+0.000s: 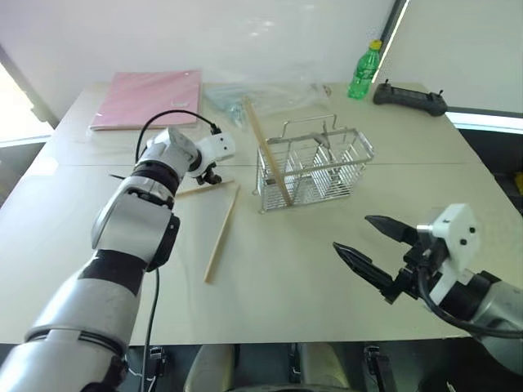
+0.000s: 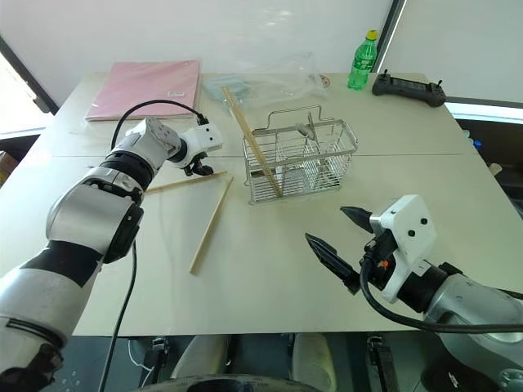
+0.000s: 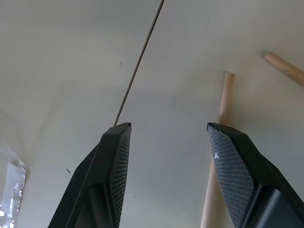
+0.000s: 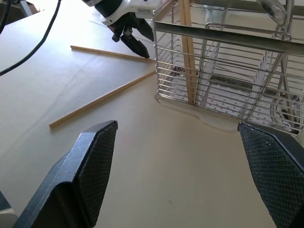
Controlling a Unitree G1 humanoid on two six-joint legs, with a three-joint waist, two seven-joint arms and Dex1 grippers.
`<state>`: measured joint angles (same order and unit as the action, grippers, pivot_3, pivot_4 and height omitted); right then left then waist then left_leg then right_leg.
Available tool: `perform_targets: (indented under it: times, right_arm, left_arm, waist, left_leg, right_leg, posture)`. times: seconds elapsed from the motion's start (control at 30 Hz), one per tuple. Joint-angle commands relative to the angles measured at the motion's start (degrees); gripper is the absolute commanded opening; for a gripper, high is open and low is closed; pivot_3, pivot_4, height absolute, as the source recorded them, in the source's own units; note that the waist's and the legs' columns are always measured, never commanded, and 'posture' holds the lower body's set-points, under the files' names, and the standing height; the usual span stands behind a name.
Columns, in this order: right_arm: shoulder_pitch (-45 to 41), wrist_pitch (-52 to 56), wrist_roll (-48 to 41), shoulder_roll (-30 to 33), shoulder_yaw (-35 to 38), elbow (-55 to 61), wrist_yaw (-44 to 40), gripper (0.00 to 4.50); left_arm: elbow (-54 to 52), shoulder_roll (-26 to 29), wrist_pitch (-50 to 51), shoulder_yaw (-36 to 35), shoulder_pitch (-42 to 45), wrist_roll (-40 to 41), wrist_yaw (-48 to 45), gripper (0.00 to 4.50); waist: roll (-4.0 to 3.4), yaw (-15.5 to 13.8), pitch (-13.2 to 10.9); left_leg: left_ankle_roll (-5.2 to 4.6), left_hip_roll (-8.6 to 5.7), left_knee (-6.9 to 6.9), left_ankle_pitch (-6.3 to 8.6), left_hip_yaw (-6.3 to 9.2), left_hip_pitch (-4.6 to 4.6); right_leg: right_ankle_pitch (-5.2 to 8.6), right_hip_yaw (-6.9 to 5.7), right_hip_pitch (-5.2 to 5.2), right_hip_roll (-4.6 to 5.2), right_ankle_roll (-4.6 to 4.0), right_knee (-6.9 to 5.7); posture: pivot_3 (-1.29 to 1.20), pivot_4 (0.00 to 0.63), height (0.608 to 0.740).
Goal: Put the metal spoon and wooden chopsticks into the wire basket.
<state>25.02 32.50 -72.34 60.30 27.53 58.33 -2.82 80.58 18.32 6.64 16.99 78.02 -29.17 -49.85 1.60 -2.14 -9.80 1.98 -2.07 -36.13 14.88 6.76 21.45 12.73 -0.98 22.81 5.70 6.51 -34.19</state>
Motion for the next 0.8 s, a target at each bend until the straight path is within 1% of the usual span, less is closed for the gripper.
perform_targets:
  times: [0.03,0.2,0.6,0.7,0.73,0.8]
  right_arm:
    - [-0.07,-2.19,-0.59,0.83,0.46,1.67,0.77,4.18]
    - [0.06,-3.33,-0.60,1.20,-0.36,1.67,1.64,4.18]
    - [0.07,-4.09,-2.33,2.30,1.39,1.67,2.91,4.18]
    - [-0.16,-3.98,-2.47,2.41,1.54,1.67,3.12,4.18]
    - [-0.24,-3.93,-2.52,2.40,1.59,1.67,3.18,4.18]
    - [-0.36,-3.84,-2.58,2.40,1.64,1.67,3.25,4.18]
  left_arm:
    - [-0.81,0.12,-0.67,0.06,0.73,-0.34,-0.21,2.66]
    - [-0.77,0.17,-1.02,0.58,0.11,-1.04,0.51,2.66]
    - [-0.71,0.09,-2.42,1.08,-1.35,-2.37,1.71,2.66]
    - [-0.73,0.14,-2.51,0.66,-1.37,-1.95,1.07,1.86]
    - [-0.73,0.16,-2.50,0.61,-1.35,-1.93,1.17,1.39]
    - [-0.74,0.23,-2.51,0.65,-1.34,-2.04,1.55,0.33]
  waist:
    - [0.00,-0.02,0.00]
    - [0.00,-0.04,0.00]
    - [-0.01,-0.03,0.03]
    - [-0.01,-0.03,0.03]
    - [-0.01,-0.04,0.03]
    - [-0.01,-0.03,0.02]
  left_leg:
    - [0.00,0.00,0.00,0.00,0.00,0.00]
    - [0.00,0.00,0.00,0.00,0.00,0.00]
    - [0.00,0.01,-0.04,0.00,0.00,-0.09]
    - [0.00,0.01,-0.05,0.00,0.00,-0.09]
    - [0.00,0.01,-0.05,0.00,0.00,-0.09]
    - [0.00,0.01,-0.05,0.00,0.00,-0.08]
  right_leg:
    - [0.00,0.01,0.00,0.00,0.00,0.00]
    - [-0.01,0.01,0.00,0.00,-0.01,0.00]
    - [0.01,0.01,-0.10,0.00,0.01,-0.01]
    - [0.00,0.01,-0.10,0.00,0.01,-0.01]
    - [0.00,0.02,-0.10,0.00,-0.01,-0.01]
    - [-0.01,0.01,-0.10,0.00,-0.02,-0.01]
  posture:
    - [0.00,0.150,0.722]
    - [0.00,0.150,0.722]
    - [0.00,0.150,0.722]
    - [0.00,0.150,0.722]
    - [0.00,0.150,0.722]
    - [0.00,0.150,0.722]
